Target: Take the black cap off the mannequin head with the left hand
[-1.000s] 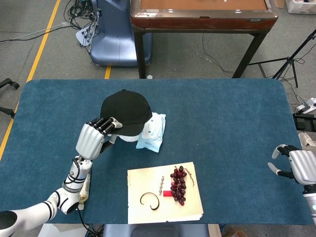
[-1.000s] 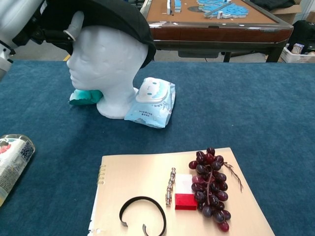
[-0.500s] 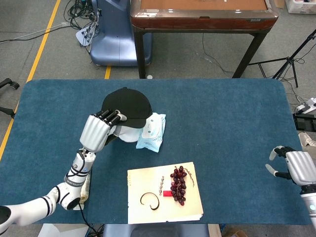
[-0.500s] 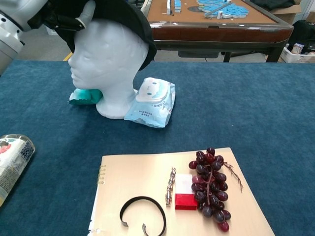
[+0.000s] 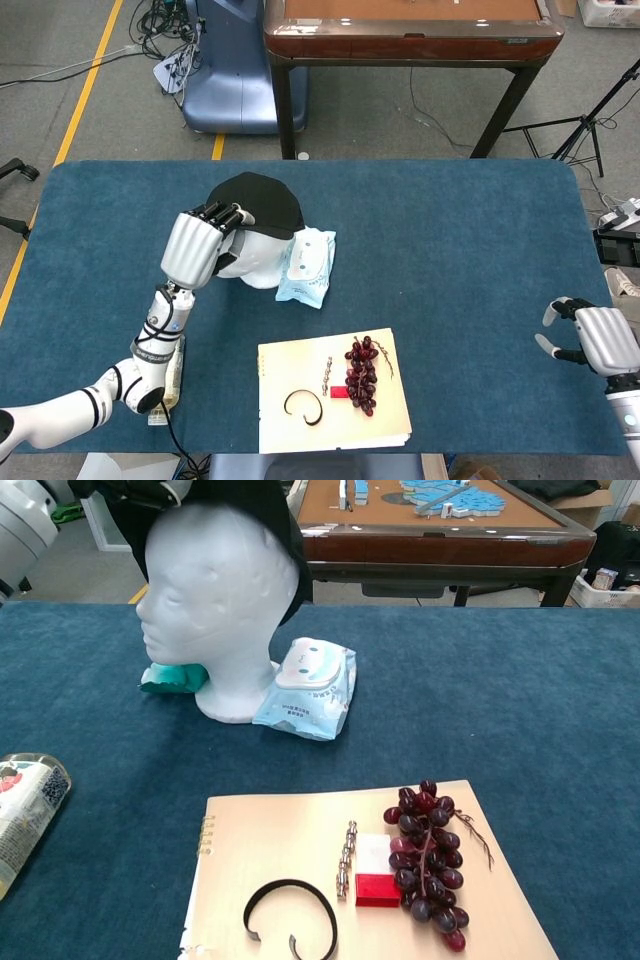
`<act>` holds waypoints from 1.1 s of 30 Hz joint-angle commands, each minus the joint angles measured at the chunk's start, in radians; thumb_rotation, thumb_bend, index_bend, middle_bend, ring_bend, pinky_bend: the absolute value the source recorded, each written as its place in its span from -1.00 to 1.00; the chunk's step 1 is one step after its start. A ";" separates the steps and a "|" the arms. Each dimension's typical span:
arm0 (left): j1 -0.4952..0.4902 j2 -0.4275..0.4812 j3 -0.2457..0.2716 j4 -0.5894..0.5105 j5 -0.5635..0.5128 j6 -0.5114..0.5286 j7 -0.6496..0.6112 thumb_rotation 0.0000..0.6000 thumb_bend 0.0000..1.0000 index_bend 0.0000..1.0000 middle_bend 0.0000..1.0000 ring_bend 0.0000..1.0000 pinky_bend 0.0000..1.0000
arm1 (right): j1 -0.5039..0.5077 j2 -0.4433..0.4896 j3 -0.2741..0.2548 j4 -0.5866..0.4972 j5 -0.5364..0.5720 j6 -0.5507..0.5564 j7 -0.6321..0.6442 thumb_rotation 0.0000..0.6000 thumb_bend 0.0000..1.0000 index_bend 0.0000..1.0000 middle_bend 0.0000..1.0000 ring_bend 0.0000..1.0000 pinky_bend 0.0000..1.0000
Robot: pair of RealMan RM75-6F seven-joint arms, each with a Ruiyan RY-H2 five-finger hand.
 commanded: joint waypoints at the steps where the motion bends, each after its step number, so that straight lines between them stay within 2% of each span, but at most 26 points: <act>1: -0.008 0.003 -0.009 -0.002 -0.012 -0.013 0.005 1.00 0.07 0.29 0.31 -0.01 0.39 | 0.001 -0.001 -0.001 0.000 -0.001 -0.001 0.000 1.00 -0.51 0.13 0.00 -0.08 0.32; 13: -0.072 -0.009 -0.035 0.060 -0.056 -0.091 0.026 1.00 0.07 0.29 0.32 -0.01 0.39 | 0.002 -0.002 -0.009 -0.006 -0.007 -0.005 -0.002 1.00 -0.51 0.13 0.00 -0.08 0.32; 33: -0.117 -0.003 -0.065 0.117 -0.107 -0.105 0.045 1.00 0.08 0.29 0.32 -0.01 0.39 | 0.009 -0.011 -0.019 -0.008 -0.013 -0.020 -0.003 1.00 -0.51 0.13 0.00 -0.08 0.32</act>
